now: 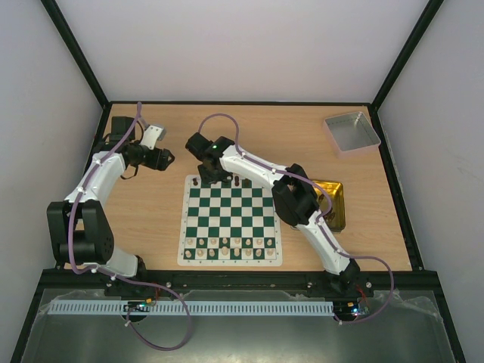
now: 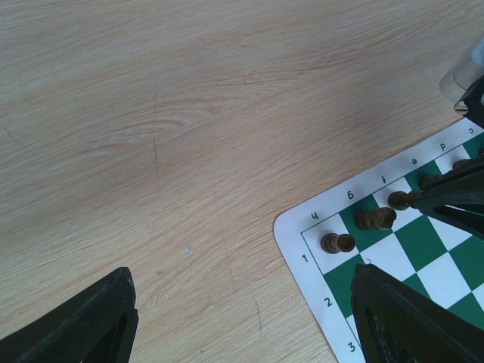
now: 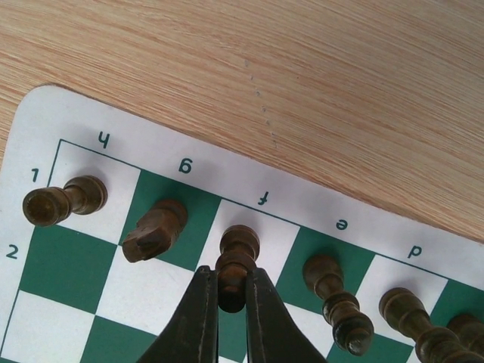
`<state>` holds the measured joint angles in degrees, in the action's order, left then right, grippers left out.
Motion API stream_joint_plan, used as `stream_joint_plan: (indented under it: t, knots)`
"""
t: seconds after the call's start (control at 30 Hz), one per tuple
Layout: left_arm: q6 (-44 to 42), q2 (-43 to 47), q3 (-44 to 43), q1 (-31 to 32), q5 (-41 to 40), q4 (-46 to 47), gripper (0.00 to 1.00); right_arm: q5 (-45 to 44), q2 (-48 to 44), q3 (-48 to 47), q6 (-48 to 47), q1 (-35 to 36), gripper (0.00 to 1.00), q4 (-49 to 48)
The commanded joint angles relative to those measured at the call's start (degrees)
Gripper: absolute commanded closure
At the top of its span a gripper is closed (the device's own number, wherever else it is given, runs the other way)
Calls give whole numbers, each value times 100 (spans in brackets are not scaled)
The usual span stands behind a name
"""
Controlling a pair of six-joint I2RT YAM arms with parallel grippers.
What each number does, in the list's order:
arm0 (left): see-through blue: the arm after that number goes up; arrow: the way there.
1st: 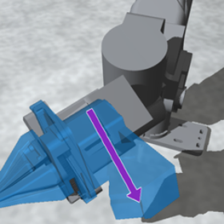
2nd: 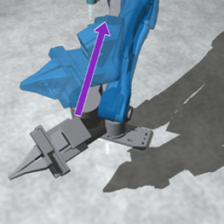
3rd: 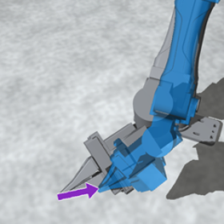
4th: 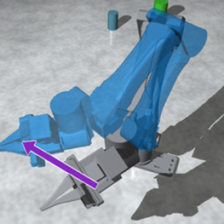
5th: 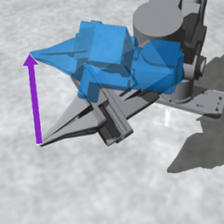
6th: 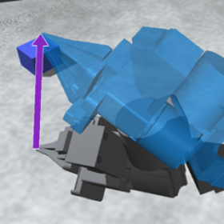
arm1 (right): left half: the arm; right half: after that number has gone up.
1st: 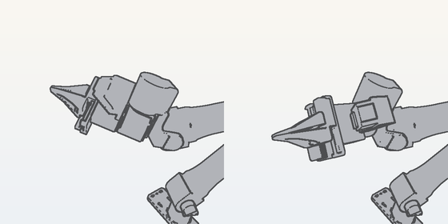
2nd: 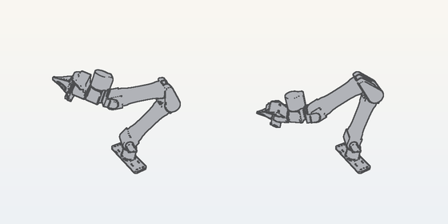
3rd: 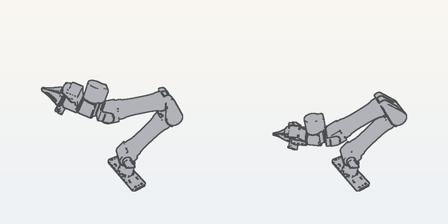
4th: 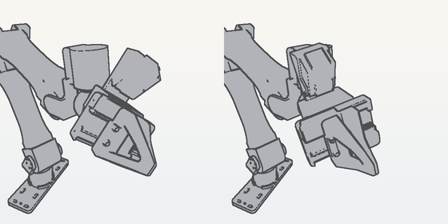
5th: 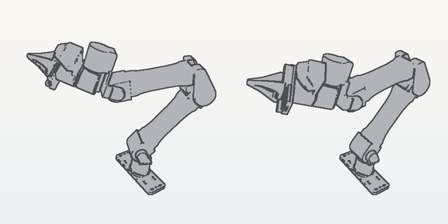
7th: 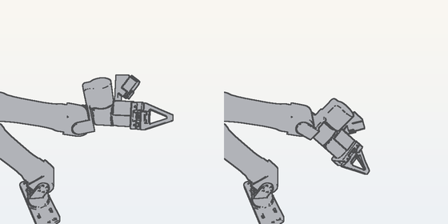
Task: Set up the chess pieces on the board
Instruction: Place the chess piece on the chessboard.
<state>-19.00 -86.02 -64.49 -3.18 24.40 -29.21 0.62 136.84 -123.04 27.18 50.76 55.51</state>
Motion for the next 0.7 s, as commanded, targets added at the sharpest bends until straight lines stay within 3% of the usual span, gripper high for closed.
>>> stream_joint_plan:
  t: [0.0, 0.67]
  knots:
    - [-7, -55, 42, -25, 55, 3, 22, -158, -126, 54, -36, 40, 96, 236]
    - [-7, -73, 35, -25, 82, -10, 22, -161, -113, 131, -15, 43, 93, 224]
